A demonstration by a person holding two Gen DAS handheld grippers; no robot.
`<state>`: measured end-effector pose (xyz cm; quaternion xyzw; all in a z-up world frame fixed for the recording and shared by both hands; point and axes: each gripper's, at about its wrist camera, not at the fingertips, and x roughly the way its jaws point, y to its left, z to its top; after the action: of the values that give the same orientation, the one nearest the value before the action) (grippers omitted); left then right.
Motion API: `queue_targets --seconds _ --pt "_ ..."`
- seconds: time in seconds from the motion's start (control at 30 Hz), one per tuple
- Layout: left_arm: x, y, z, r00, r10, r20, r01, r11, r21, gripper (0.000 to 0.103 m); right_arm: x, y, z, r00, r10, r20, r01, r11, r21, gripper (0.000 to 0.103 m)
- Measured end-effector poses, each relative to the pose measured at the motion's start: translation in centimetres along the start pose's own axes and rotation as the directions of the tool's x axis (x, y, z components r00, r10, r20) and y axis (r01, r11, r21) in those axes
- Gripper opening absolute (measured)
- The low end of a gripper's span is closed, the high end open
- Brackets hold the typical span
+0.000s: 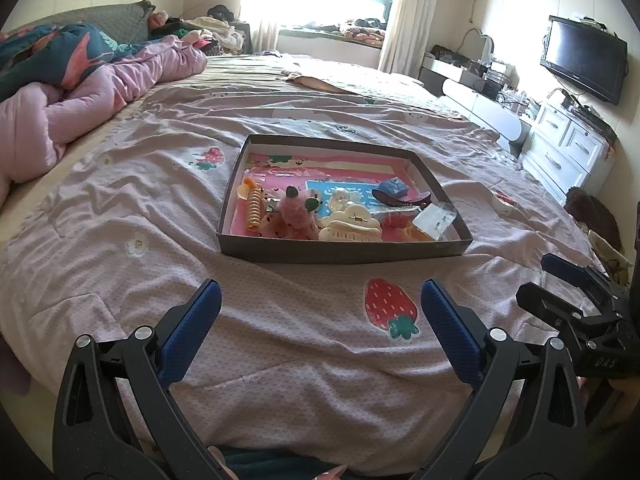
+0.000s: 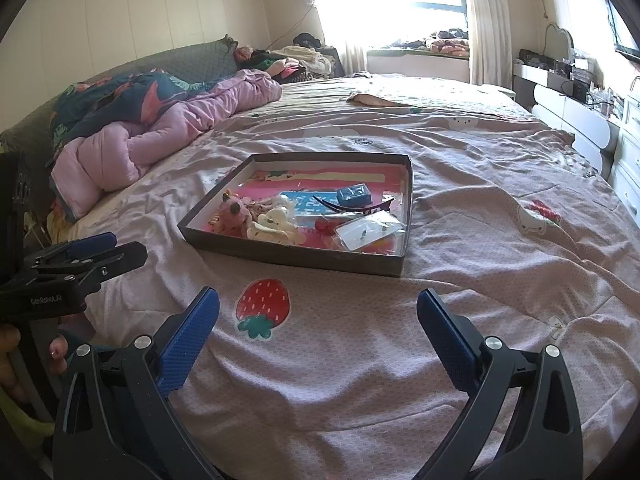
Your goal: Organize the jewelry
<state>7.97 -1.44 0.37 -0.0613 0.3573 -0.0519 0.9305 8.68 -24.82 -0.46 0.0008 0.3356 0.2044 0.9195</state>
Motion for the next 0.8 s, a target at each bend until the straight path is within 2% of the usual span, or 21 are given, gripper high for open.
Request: queue_targets --seconds 0.8 --pt "-0.39 0.4 0.28 1.0 0.006 0.006 -0.006 1.0 0.002 0.092 -0.04 0.04 -0.01 1.0 -0.001 -0.002 0.001 1.0 0.0 0.096"
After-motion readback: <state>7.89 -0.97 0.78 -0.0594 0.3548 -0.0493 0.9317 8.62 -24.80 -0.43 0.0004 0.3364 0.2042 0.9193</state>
